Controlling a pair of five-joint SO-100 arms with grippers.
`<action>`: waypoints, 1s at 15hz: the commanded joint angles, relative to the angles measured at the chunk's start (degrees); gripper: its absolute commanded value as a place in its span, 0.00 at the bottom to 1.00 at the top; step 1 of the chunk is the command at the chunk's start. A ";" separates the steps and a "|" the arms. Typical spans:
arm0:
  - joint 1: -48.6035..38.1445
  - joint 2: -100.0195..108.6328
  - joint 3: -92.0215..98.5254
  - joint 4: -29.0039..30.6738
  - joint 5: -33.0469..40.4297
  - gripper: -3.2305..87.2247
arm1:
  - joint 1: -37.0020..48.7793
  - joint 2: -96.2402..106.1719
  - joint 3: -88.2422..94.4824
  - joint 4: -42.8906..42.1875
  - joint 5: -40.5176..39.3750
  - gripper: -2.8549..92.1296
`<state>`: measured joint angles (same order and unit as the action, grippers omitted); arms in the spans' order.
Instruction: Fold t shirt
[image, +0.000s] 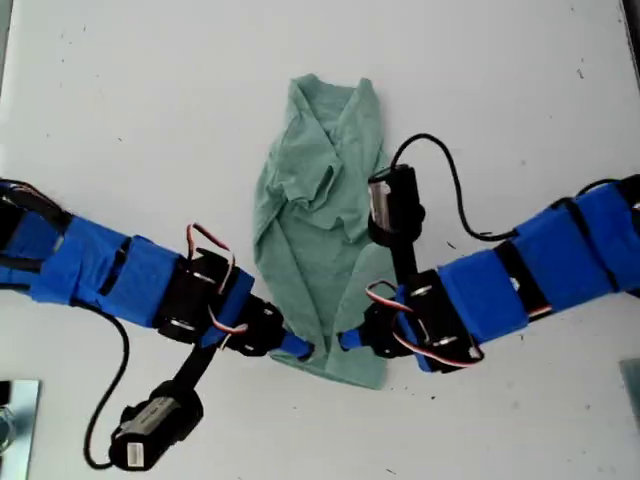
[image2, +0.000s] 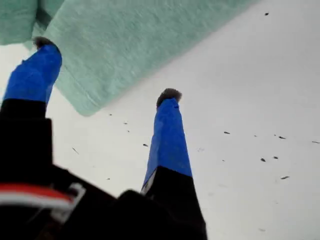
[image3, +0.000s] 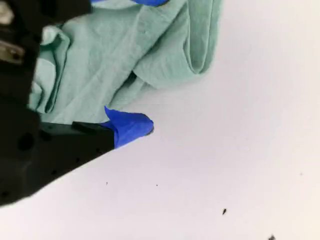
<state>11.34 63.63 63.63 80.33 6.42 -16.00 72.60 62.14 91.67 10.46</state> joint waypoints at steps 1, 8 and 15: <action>1.23 -2.46 -3.34 -2.11 -1.67 0.43 | -1.23 -3.52 -2.99 -3.34 1.14 0.40; -0.79 -8.00 -4.57 -6.77 -6.06 0.09 | -2.72 -10.81 -2.46 -14.50 -1.05 0.02; 7.82 0.44 -9.93 -12.74 0.09 0.03 | -3.78 -0.26 -6.42 -15.56 -13.62 0.02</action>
<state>16.00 56.43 55.90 68.47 5.36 -18.28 66.62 59.15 76.29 -0.97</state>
